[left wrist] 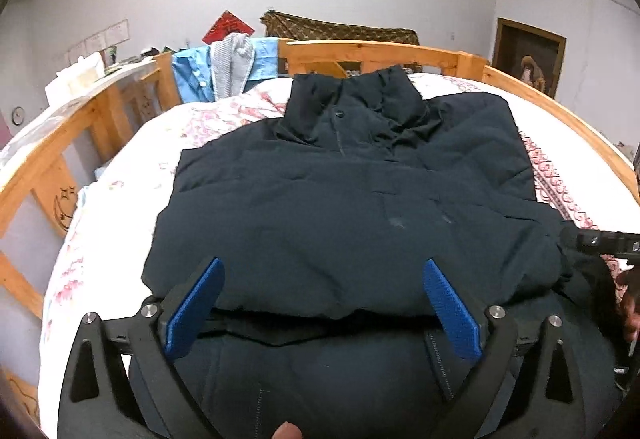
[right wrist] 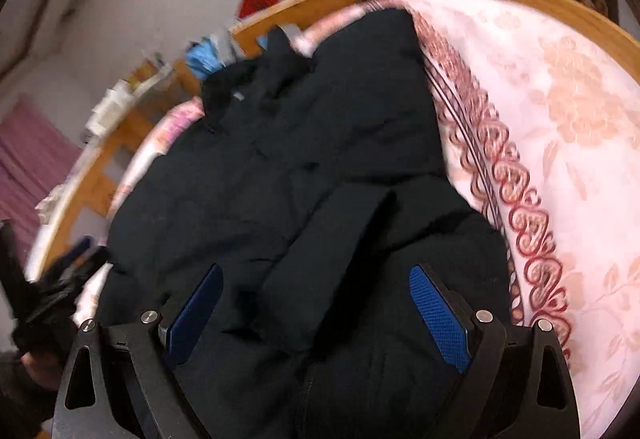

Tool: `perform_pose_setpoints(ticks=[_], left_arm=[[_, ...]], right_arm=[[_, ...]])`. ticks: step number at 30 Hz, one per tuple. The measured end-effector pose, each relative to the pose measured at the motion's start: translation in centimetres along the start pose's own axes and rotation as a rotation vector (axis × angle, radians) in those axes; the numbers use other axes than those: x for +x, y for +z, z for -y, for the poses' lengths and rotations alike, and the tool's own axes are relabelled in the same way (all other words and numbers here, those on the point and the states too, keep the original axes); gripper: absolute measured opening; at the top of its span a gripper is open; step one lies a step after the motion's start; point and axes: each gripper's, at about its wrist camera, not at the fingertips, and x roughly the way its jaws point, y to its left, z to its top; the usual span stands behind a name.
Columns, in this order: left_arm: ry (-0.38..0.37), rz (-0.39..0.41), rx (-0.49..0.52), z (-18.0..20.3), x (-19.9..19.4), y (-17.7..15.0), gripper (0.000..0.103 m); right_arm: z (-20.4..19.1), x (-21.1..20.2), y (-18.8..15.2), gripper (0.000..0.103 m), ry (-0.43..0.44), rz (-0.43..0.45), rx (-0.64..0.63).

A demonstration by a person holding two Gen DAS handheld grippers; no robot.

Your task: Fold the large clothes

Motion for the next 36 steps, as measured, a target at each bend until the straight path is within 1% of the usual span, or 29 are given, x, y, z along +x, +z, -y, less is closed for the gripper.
perform_pose_setpoints(ticks=[1,2,4,6,8,9,11,14,16,18,21,23,26,28,30,33,35,36], left_arm=[[0.005,-0.001,-0.002,-0.1,0.1,0.0,0.098],[0.010,-0.004,-0.006,-0.3,0.2,0.0,0.098],[0.024,-0.010,-0.010,-0.6,0.4,-0.1,0.098],[0.039,-0.020,-0.011,-0.9,0.7,-0.3,0.098],[0.055,-0.024,-0.012,-1.1,0.9,-0.5,0.098],[0.059,-0.025,-0.014,-1.3,1.0,-0.5,0.098],[0.064,-0.027,-0.022,-1.6,1.1,-0.6,0.098],[0.071,-0.024,-0.037,-2.2,1.1,-0.5,0.098],[0.075,-0.026,-0.050,-2.5,1.2,-0.4,0.098],[0.082,-0.024,-0.073,-3.1,1.3,-0.3,0.098],[0.093,-0.003,-0.146,-4.9,1.0,-0.1,0.098],[0.099,-0.015,-0.201,-6.5,1.3,0.1,0.098],[0.113,-0.051,-0.257,-8.3,2.3,0.3,0.098],[0.122,-0.065,-0.273,-9.0,3.0,0.4,0.098],[0.127,-0.074,-0.272,-9.2,3.8,0.6,0.098],[0.130,-0.097,-0.242,-9.0,4.7,0.6,0.098],[0.118,-0.114,-0.227,-8.9,5.1,0.3,0.098],[0.112,-0.116,-0.222,-8.8,5.2,0.1,0.098]], right_arm=[[0.2,0.6,0.0,0.081,0.005,-0.017,0.039],[0.3,0.8,-0.1,0.073,0.006,-0.020,0.056],[-0.2,0.9,-0.3,0.043,-0.028,-0.013,0.045],[-1.0,0.6,-0.4,0.034,-0.074,0.014,0.011],[-1.5,-0.1,-0.5,0.018,-0.103,0.056,-0.035],[-1.4,-0.3,-0.5,0.007,-0.100,0.075,-0.046],[-1.8,-1.5,-0.2,0.005,-0.088,0.123,-0.070],[-3.5,-3.9,0.9,0.005,-0.102,0.227,-0.163],[-4.5,-4.8,1.9,0.004,-0.099,0.267,-0.190],[-5.3,-5.4,2.8,0.004,-0.118,0.306,-0.220],[-5.6,-5.4,4.1,0.004,-0.172,0.348,-0.238],[-5.1,-4.5,4.8,0.004,-0.207,0.340,-0.234],[-4.7,-2.3,4.9,0.004,-0.257,0.313,-0.245],[-4.4,-0.1,4.9,0.004,-0.317,0.289,-0.269],[-4.0,2.0,4.7,0.005,-0.361,0.257,-0.278],[-2.9,3.6,4.6,0.006,-0.403,0.201,-0.275],[-2.6,3.2,4.5,0.007,-0.455,0.221,-0.270],[-2.5,2.8,4.5,0.013,-0.469,0.236,-0.268]])
